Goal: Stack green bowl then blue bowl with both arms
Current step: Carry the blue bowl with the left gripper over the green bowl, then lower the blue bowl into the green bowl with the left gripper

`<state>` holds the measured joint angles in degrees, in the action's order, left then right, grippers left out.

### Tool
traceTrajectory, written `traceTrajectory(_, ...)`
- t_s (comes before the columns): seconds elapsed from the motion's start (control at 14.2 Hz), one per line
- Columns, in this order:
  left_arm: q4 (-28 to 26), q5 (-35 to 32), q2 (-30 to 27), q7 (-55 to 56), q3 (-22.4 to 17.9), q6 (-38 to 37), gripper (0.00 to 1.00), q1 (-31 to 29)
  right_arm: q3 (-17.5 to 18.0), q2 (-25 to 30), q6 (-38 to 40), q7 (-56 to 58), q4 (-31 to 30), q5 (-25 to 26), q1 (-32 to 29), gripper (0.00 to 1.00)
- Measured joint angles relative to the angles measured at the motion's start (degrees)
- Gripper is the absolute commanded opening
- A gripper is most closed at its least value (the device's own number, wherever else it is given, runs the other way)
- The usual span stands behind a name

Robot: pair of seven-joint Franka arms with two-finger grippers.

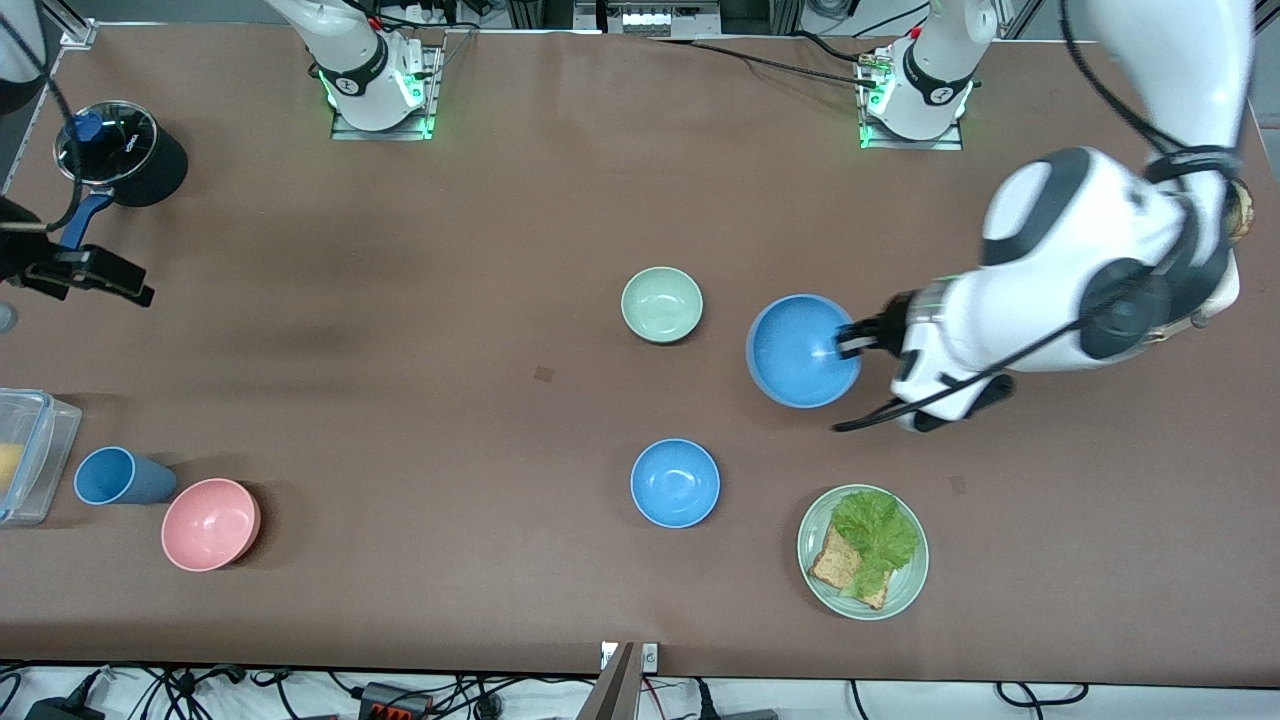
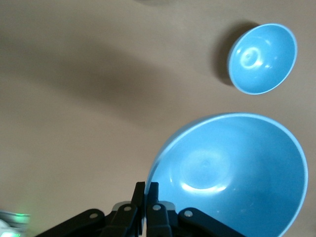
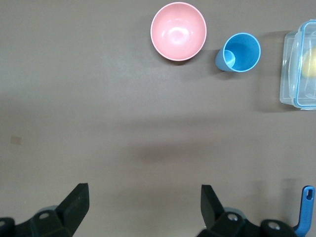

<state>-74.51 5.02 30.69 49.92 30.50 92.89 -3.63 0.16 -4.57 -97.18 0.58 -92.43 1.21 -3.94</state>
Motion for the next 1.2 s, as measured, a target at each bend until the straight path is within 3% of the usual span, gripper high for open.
traceTrajectory(0.28,-12.0,0.0,-2.9,8.4,3.3,13.5,0.0,2.3,0.0,2.5,-0.3,0.3,-2.7,0.0,0.0,1.0)
traceTrajectory(0.78,-31.4,-0.2,-14.4,14.4,9.8,27.0,0.0,2.4,0.0,2.6,-0.3,0.5,-3.2,0.0,0.0,1.0)
traceTrajectory(1.2,-37.6,-5.6,-13.1,18.9,10.2,35.0,0.0,4.6,0.0,2.6,-0.3,0.5,-3.2,0.0,-0.5,1.0)
